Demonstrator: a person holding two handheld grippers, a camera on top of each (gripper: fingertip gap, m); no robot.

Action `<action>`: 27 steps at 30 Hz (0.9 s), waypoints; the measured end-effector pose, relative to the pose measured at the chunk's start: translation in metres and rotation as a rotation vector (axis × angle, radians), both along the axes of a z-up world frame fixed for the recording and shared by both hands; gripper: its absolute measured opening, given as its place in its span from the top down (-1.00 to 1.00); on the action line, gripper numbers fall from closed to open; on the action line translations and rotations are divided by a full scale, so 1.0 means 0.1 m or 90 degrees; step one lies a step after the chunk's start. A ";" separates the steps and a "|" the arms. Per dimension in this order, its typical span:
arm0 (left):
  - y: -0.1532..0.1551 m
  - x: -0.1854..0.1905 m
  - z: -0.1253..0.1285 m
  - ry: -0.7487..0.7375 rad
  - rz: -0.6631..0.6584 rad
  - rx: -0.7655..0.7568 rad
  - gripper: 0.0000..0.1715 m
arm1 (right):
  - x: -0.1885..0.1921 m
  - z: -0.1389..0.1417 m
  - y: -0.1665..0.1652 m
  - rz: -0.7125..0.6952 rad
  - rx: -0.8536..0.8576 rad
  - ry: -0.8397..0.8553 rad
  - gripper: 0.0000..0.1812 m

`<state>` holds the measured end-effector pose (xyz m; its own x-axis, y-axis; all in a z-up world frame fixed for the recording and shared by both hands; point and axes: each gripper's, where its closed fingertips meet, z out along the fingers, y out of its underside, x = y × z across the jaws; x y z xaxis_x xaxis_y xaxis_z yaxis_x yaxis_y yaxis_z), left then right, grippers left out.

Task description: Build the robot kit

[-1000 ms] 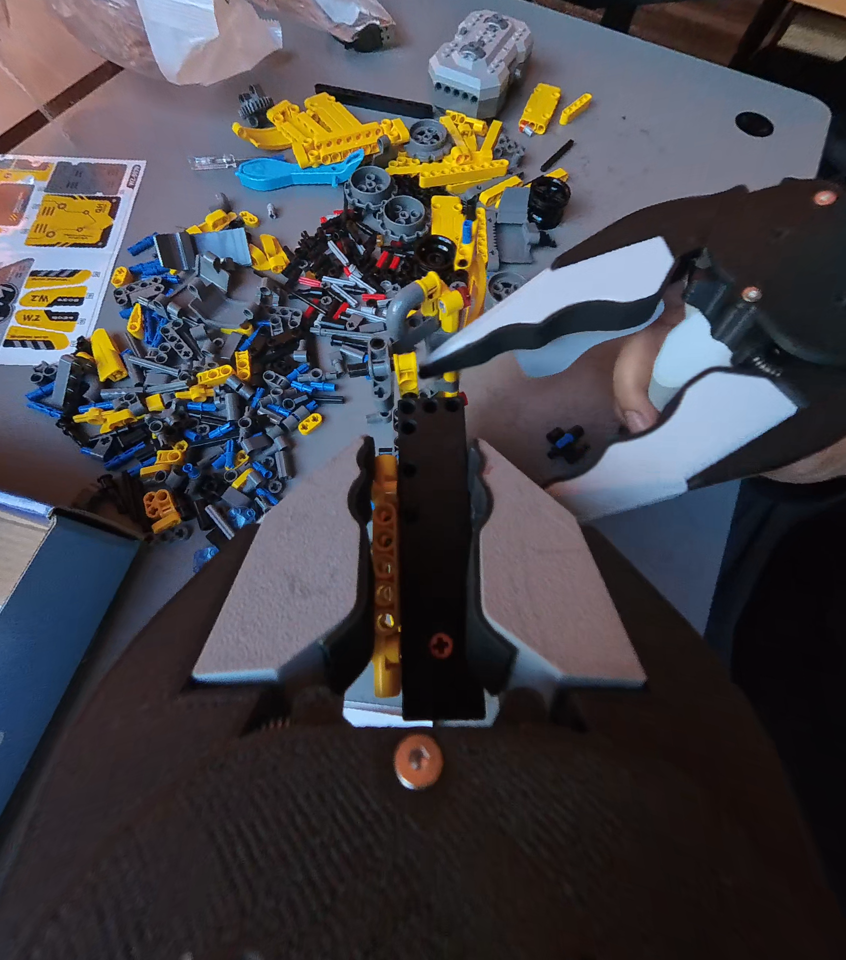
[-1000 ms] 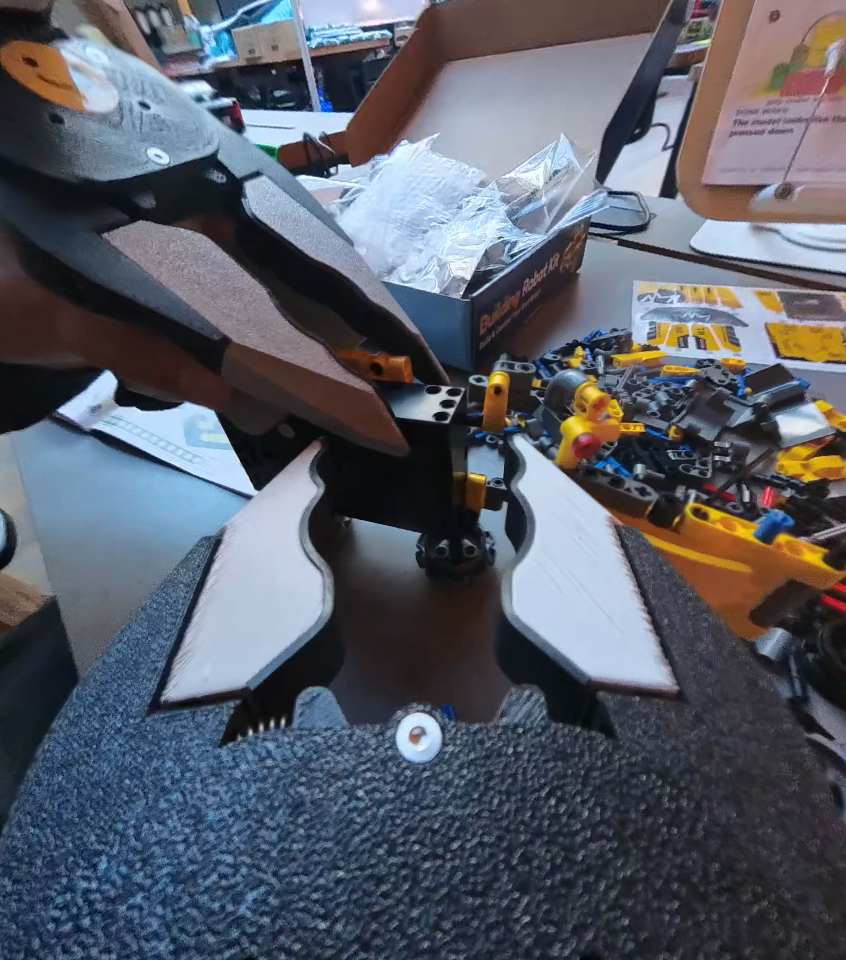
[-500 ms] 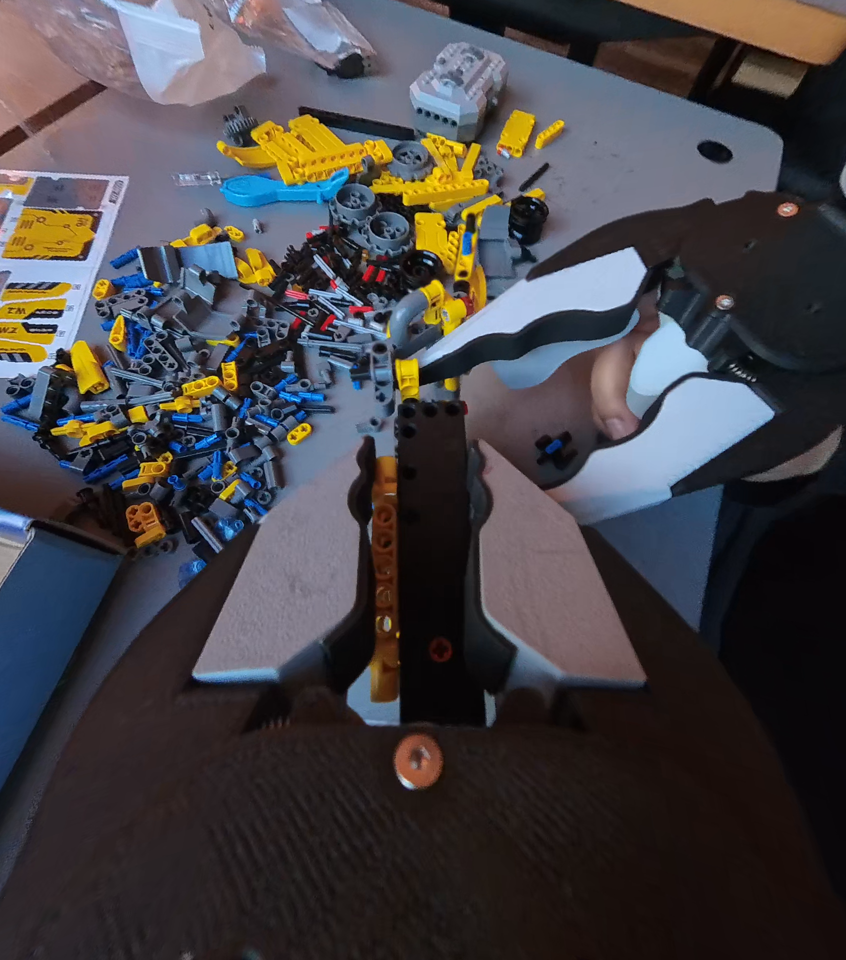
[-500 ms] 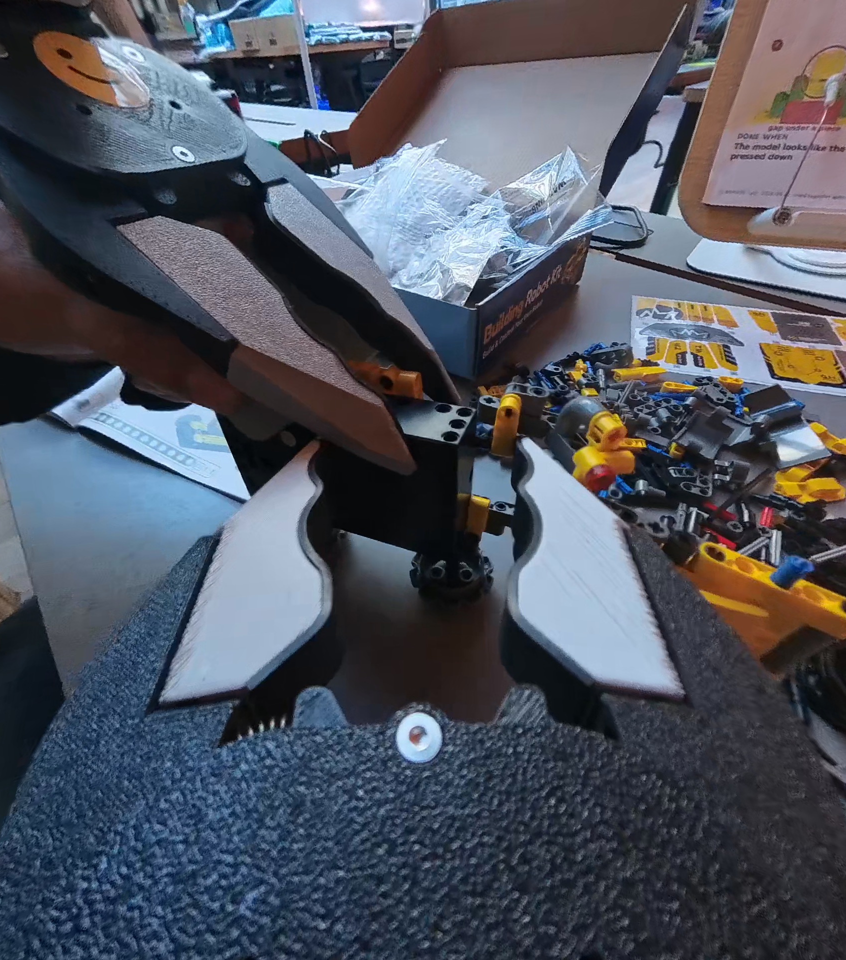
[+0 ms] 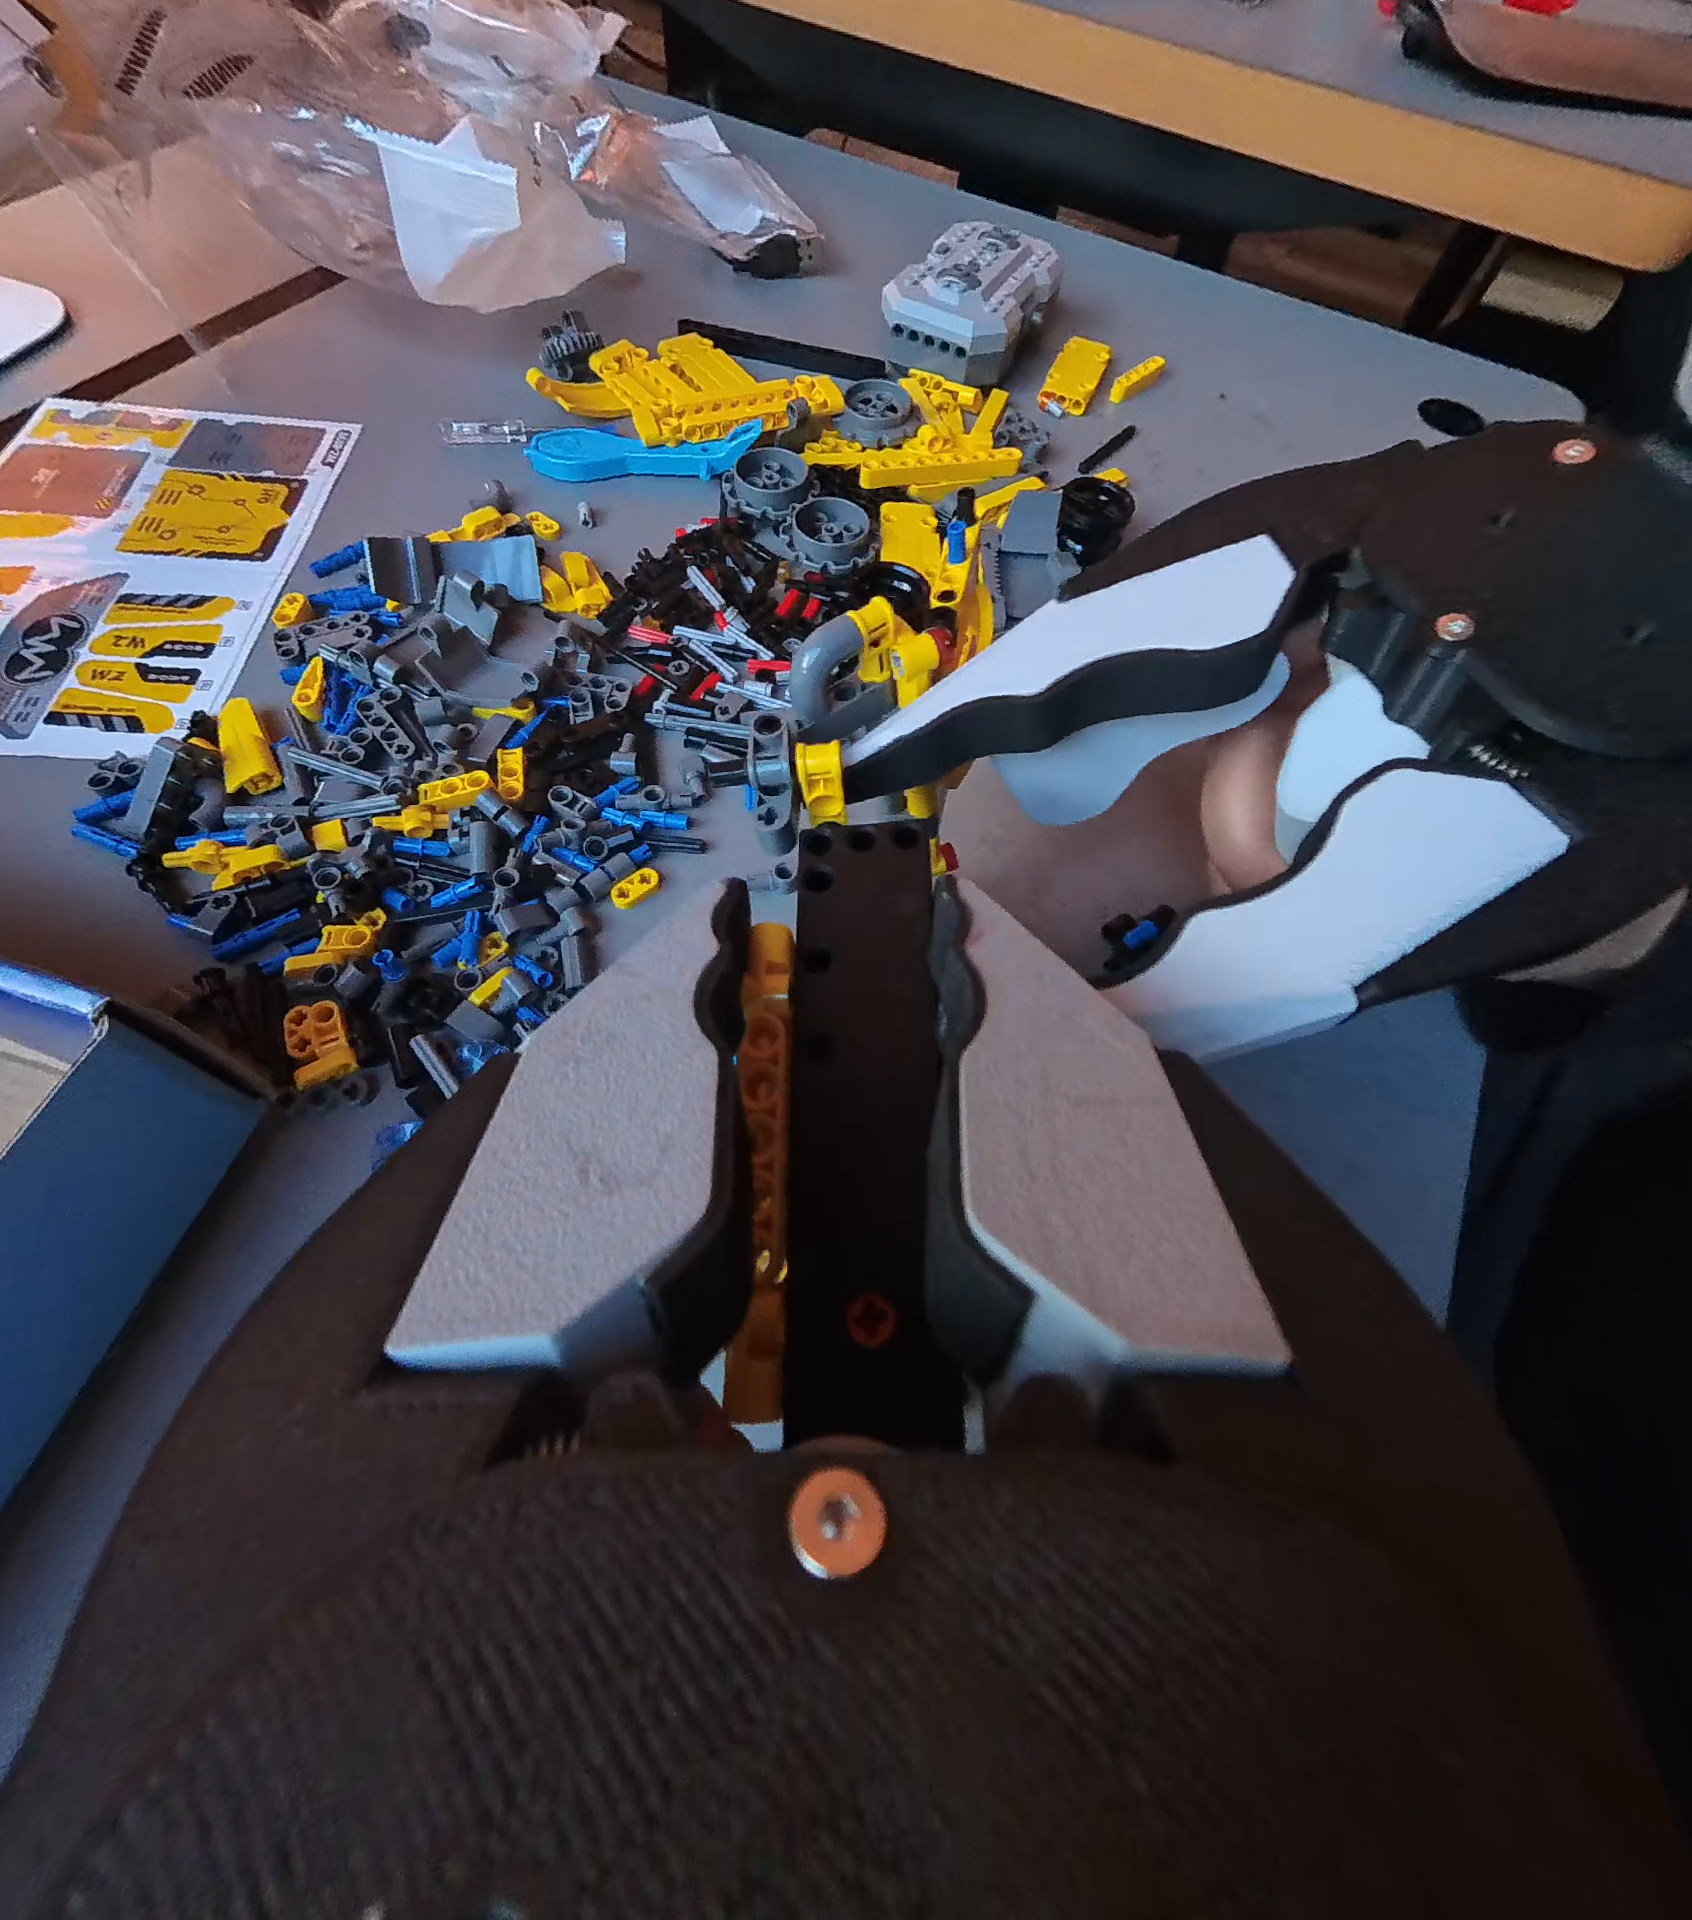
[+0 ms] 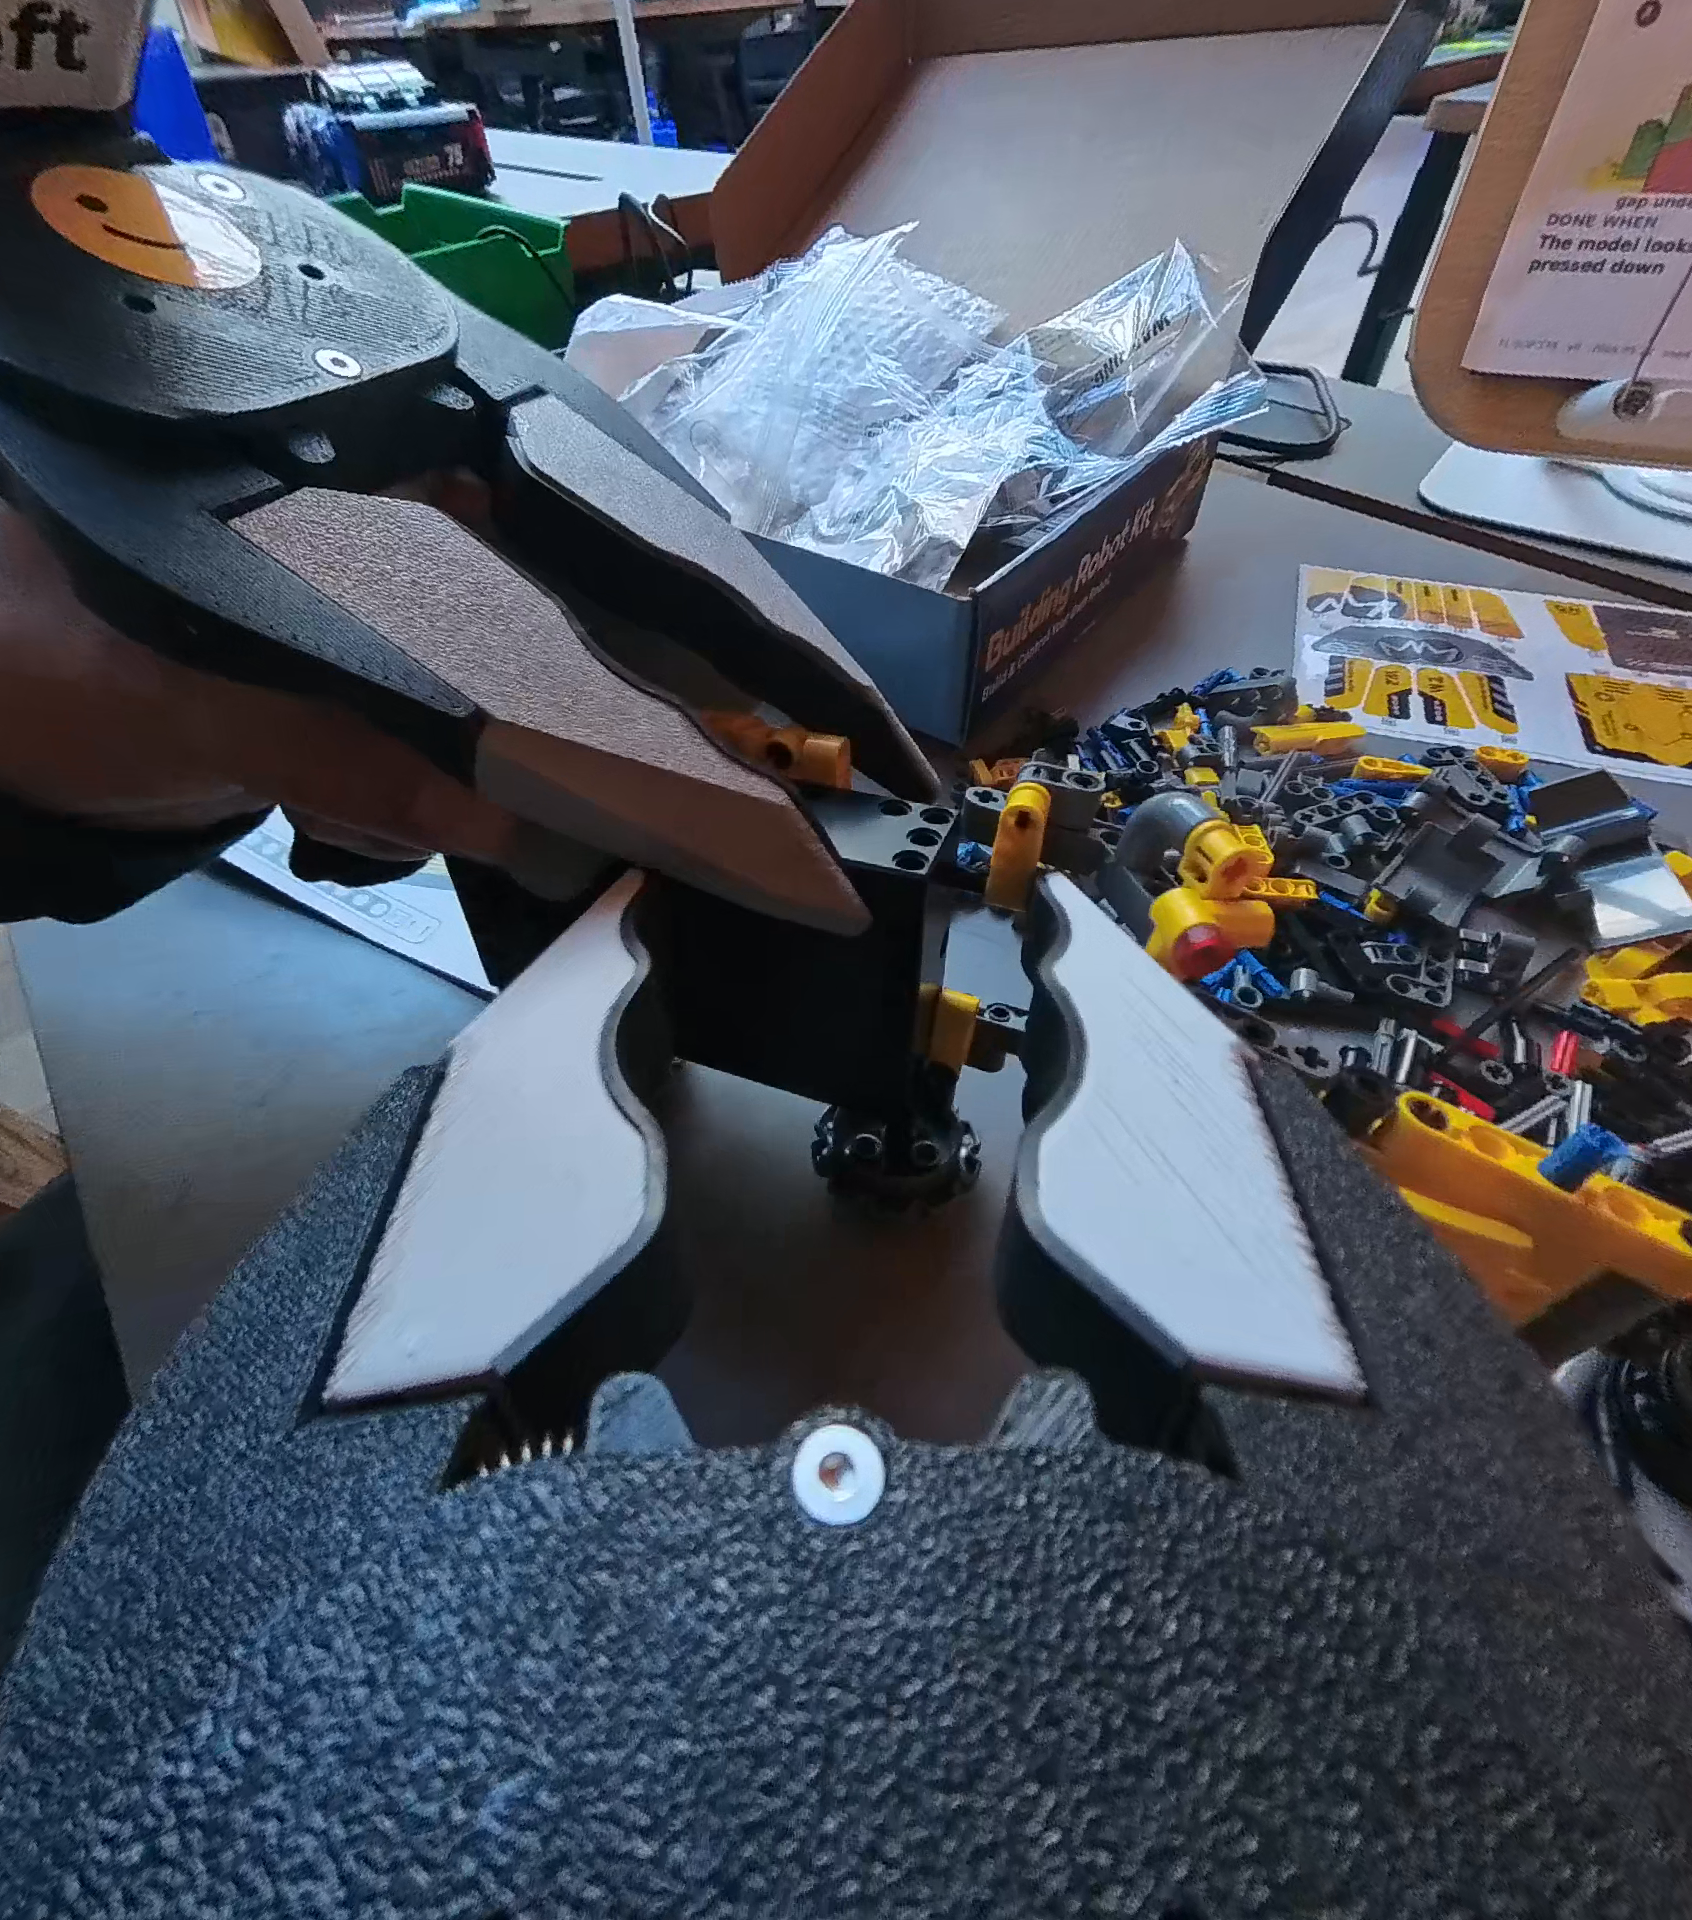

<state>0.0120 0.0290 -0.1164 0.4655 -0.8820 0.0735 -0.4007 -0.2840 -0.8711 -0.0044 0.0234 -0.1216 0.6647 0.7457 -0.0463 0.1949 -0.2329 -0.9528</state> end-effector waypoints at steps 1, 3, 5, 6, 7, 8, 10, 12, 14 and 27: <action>0.00 0.00 0.00 0.001 0.002 0.002 0.63 | 0.00 0.00 -0.01 0.003 0.003 -0.002 0.24; 0.01 0.00 0.00 0.002 0.006 0.003 0.63 | 0.00 0.00 -0.01 0.011 0.003 0.001 0.24; 0.01 0.00 0.00 0.003 0.008 0.005 0.63 | 0.00 -0.01 0.00 0.024 0.000 0.000 0.25; 0.01 0.00 0.00 0.006 0.008 0.008 0.62 | 0.00 -0.01 0.00 0.030 0.000 0.000 0.25; 0.01 0.00 0.00 0.005 0.007 0.007 0.63 | 0.00 -0.01 0.00 0.033 -0.002 0.003 0.25; 0.00 0.00 0.00 0.003 0.006 0.006 0.62 | 0.01 -0.01 -0.01 0.035 -0.002 0.005 0.27; 0.01 0.00 0.00 0.005 0.006 0.005 0.63 | 0.01 -0.02 0.00 0.036 -0.001 0.004 0.29; 0.01 0.00 0.00 0.008 0.006 0.008 0.62 | 0.02 -0.02 0.00 0.036 -0.001 0.004 0.30; 0.01 0.00 0.00 0.009 0.008 0.009 0.62 | 0.02 -0.02 0.00 0.040 -0.002 0.006 0.30; -0.03 0.01 0.00 0.008 -0.008 0.018 0.62 | 0.01 -0.03 -0.04 0.074 -0.006 -0.008 0.31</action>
